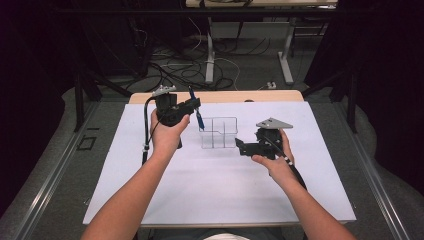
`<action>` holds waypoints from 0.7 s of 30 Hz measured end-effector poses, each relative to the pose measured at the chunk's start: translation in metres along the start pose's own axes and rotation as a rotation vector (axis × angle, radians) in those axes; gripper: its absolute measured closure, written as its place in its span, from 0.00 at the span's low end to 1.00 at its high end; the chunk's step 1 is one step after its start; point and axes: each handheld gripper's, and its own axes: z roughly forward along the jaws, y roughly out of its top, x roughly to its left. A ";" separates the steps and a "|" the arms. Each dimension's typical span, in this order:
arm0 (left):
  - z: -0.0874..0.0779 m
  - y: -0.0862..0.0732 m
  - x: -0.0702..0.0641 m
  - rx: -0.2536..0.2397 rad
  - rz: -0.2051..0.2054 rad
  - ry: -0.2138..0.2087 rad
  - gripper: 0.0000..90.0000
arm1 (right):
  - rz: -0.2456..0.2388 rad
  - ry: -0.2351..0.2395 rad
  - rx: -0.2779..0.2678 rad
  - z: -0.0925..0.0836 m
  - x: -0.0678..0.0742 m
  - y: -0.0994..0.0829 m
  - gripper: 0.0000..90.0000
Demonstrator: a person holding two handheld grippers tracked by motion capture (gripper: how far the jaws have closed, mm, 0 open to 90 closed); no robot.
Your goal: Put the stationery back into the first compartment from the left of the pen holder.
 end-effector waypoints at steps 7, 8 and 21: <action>0.008 -0.002 -0.001 0.006 0.081 0.004 0.87 | 0.024 -0.020 -0.002 0.002 -0.010 -0.004 0.00; 0.009 -0.002 -0.001 0.008 0.103 0.009 0.87 | 0.020 -0.023 -0.005 0.002 -0.011 -0.004 0.00; 0.026 -0.009 0.000 0.036 0.170 0.041 0.87 | 0.044 -0.017 0.006 0.006 -0.014 -0.010 0.00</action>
